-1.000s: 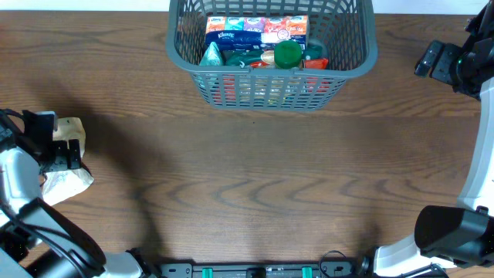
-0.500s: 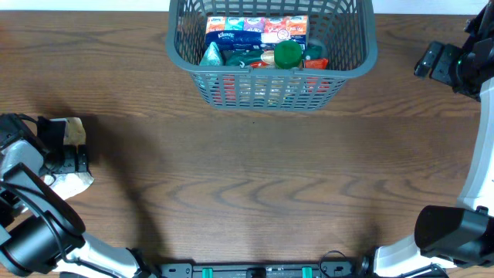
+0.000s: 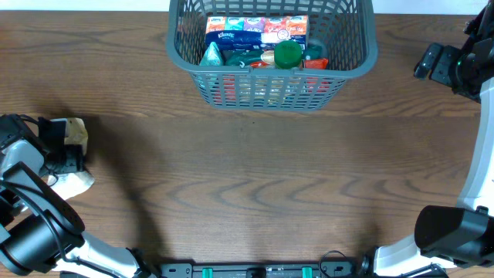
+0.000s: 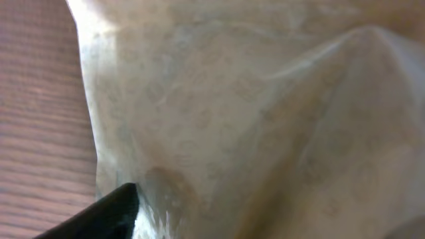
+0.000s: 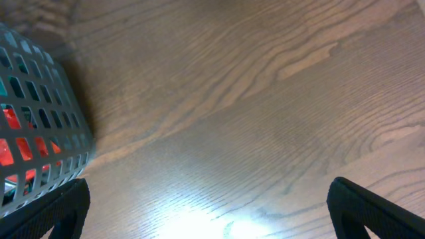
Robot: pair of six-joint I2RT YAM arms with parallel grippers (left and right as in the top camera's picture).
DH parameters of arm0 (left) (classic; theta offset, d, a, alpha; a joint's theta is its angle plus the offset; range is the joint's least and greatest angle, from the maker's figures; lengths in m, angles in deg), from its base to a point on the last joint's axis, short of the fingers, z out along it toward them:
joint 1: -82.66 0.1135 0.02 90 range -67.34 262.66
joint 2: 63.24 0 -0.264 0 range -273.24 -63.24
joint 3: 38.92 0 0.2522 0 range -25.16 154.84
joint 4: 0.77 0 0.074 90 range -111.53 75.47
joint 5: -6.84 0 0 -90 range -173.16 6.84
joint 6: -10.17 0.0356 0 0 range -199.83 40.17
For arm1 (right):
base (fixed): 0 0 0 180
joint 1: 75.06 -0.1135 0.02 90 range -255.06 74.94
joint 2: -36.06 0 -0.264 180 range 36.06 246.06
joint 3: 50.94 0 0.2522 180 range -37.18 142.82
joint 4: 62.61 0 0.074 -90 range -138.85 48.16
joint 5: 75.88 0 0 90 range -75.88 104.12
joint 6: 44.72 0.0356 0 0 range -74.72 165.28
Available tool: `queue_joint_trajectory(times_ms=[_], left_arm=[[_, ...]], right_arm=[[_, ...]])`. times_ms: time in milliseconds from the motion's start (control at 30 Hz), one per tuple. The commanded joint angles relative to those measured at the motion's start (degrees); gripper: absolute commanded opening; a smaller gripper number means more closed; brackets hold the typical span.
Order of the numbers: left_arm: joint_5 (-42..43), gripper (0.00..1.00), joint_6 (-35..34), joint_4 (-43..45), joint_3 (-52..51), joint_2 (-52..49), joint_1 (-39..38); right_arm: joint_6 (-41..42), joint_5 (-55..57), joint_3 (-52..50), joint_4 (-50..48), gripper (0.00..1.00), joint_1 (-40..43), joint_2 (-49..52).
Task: Pack container
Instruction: 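Grasp the beige crumpled paper bag with the left gripper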
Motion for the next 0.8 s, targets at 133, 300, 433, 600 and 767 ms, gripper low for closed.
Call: queue_joint_trajectory(times_ms=[133, 300, 433, 600, 767], left_arm=[[-0.5, 0.11, -5.8, -1.3, -0.3, -1.5, -0.1], [0.9, 0.06, -11.7, -1.8, -0.2, 0.0, -0.1], [1.9, 0.06, -15.2, -2.9, 1.0, 4.2, -1.0], [1.8, 0.06, -18.1, -8.3, 5.3, 10.9, -4.8], [0.7, 0.06, -21.2, -19.1, 15.1, 15.3, -11.8]], right_arm=[[0.2, 0.0, -0.1, 0.1, 0.99, 0.2, 0.3], [-0.1, 0.0, -0.1, 0.1, 0.99, 0.2, 0.3], [-1.1, 0.0, -0.1, 0.1, 0.99, 0.2, 0.3], [-1.1, 0.0, -0.1, 0.1, 0.99, 0.2, 0.3], [-1.8, 0.0, -0.1, 0.1, 0.99, 0.2, 0.3]])
